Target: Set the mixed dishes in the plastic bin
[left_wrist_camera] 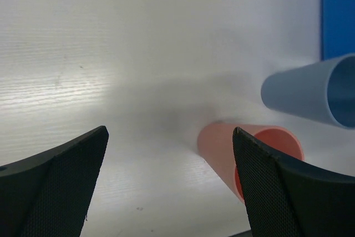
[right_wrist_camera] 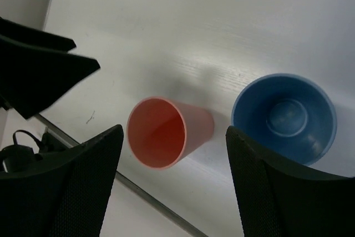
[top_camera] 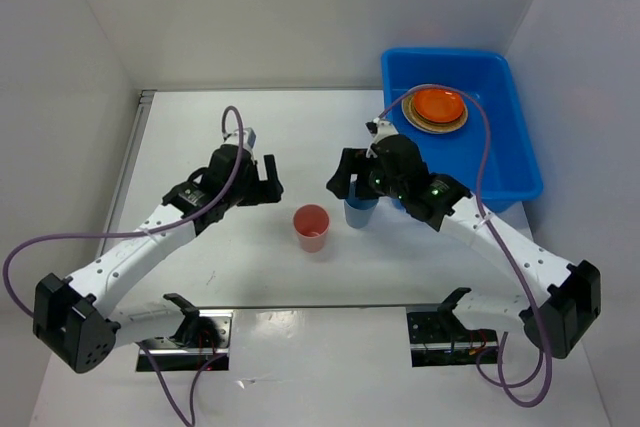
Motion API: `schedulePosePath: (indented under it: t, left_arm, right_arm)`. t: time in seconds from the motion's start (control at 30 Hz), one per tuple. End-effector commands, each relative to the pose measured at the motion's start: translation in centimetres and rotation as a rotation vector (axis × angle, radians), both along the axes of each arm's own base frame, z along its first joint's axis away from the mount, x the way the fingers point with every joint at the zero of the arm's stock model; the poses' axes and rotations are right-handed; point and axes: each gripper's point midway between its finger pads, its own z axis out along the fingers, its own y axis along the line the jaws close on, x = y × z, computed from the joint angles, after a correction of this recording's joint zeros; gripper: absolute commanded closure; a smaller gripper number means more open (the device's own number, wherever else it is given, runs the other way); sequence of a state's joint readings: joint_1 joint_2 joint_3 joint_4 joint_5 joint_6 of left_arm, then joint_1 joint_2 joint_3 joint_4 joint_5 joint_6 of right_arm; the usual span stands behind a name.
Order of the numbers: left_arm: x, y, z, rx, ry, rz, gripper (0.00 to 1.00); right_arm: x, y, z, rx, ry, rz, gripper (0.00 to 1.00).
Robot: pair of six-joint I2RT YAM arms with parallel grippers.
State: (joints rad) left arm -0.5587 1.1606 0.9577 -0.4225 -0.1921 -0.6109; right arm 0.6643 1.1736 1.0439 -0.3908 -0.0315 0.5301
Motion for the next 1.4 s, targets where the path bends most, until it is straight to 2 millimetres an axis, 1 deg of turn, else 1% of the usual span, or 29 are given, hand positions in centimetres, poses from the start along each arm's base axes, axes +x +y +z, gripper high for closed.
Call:
schedulePosePath:
  t: [0.0,0.03,0.07,0.1,0.13,0.17,0.2,0.23,0.27,0.3,0.33,0.37,0.4,0.43,0.47,0.53,0.57,0.6,0.7,0.8,0.87,0.9,0.97,1.0,1.13,1.2,1.23,1.3,1.37]
  left_arm:
    - [1.0,2.5,0.7,0.002,-0.038,0.101,0.01]
    - [1.1,2.7,0.7,-0.003,-0.034,0.105,0.01]
    - [1.2,2.8,0.7,-0.005,-0.031,0.098,0.01]
    - [1.7,3.4,0.8,-0.018,-0.036,0.117,0.01]
    - [1.9,3.2,0.7,-0.029,-0.029,0.095,0.01]
    - [1.9,3.4,0.0,-0.03,-0.008,0.096,0.01]
    - [2.1,3.4,0.3,-0.038,-0.02,0.089,0.01]
    - [2.3,3.7,0.1,-0.047,-0.018,0.096,0.01]
    - [2.3,3.6,-0.3,-0.058,-0.001,0.084,0.01]
    - [2.5,3.3,0.0,-0.068,-0.009,0.077,0.01]
    - [2.4,3.7,-0.4,-0.065,-0.001,0.086,0.01]
    - [2.4,3.5,-0.4,-0.07,0.001,0.079,0.01]
    - [2.5,3.9,-0.4,-0.063,-0.001,0.085,0.01]
    - [2.4,4.0,-0.8,-0.059,0.007,0.086,0.01]
    - [2.5,4.4,-0.8,-0.059,0.007,0.098,0.01]
    - [2.6,4.5,-0.8,-0.065,0.009,0.099,0.01]
    - [2.7,4.5,-0.7,-0.069,0.001,0.098,0.01]
    - [2.7,4.5,-0.7,-0.069,0.001,0.098,0.01]
    - [2.9,4.7,-0.7,-0.069,0.0,0.108,0.01]
    - [2.8,4.6,-0.7,-0.067,0.0,0.095,0.01]
    - [3.1,4.9,-0.5,-0.071,-0.01,0.105,0.01]
    - [3.1,4.7,-0.8,-0.073,0.001,0.098,0.01]
    - [3.2,4.5,-1.0,-0.072,0.003,0.084,0.01]
    - [3.2,4.5,-1.0,-0.072,0.003,0.084,0.01]
    - [3.3,4.5,-1.3,-0.069,0.011,0.084,0.01]
    - [3.1,4.4,-1.6,-0.071,0.022,0.077,0.01]
    - [3.2,4.4,-1.5,-0.074,0.014,0.077,0.01]
    - [3.2,4.4,-1.5,-0.074,0.014,0.077,0.01]
    - [3.2,4.4,-1.5,-0.074,0.014,0.077,0.01]
  right_arm:
    - [-0.7,0.0,0.4,-0.035,-0.002,-0.024,0.21]
    - [-1.1,0.4,0.4,-0.035,-0.002,-0.007,0.23]
    - [-1.2,0.3,-0.3,-0.052,0.017,-0.007,0.25]
    - [-1.6,0.8,-0.3,-0.052,0.017,0.01,0.27]
    - [-2.1,1.2,-0.8,-0.069,0.026,0.025,0.3]
    - [-2.3,1.7,-0.9,-0.074,0.03,0.038,0.3]
    - [-2.4,2.0,-1.3,-0.086,0.035,0.043,0.3]
    - [-3.0,2.6,-2.4,-0.118,0.056,0.062,0.31]
    - [-3.3,3.0,-2.7,-0.135,0.064,0.072,0.32]
    - [-3.2,3.4,-2.8,-0.151,0.053,0.067,0.32]
    - [-4.3,4.5,-3.9,-0.196,0.074,0.103,0.34]
    - [-4.6,4.9,-4.3,-0.223,0.076,0.108,0.34]
    - [-4.4,4.9,-4.8,-0.263,0.063,0.087,0.34]
    - [-5.1,5.5,-5.1,-0.293,0.063,0.106,0.34]
    - [-5.0,5.8,-6.3,-0.332,0.082,0.096,0.34]
    - [-4.2,5.4,-7.8,-0.398,0.103,0.045,0.34]
    - [-4.2,5.4,-8.0,-0.417,0.104,0.031,0.34]
    - [-3.7,5.1,-7.9,-0.428,0.094,-0.005,0.34]
    - [-3.4,4.9,-7.6,-0.431,0.085,-0.03,0.34]
    - [-3.3,4.9,-6.3,-0.4,0.066,-0.033,0.34]
    - [-3.4,5.1,-5.1,-0.368,0.055,-0.027,0.34]
    - [-3.4,5.1,-5.1,-0.368,0.055,-0.027,0.34]
    - [-3.7,6.0,-4.5,-0.327,0.05,0.01,0.34]
    - [-3.9,6.2,-4.5,-0.321,0.057,0.022,0.31]
    - [-3.9,6.5,-4.4,-0.309,0.058,0.031,0.31]
    - [-3.8,6.1,-4.5,-0.326,0.056,0.018,0.31]
    - [-3.9,5.7,-4.7,-0.335,0.064,0.003,0.31]
    - [-3.7,5.1,-4.0,-0.329,0.051,-0.027,0.31]
    - [-3.7,4.7,-4.7,-0.349,0.054,-0.036,0.31]
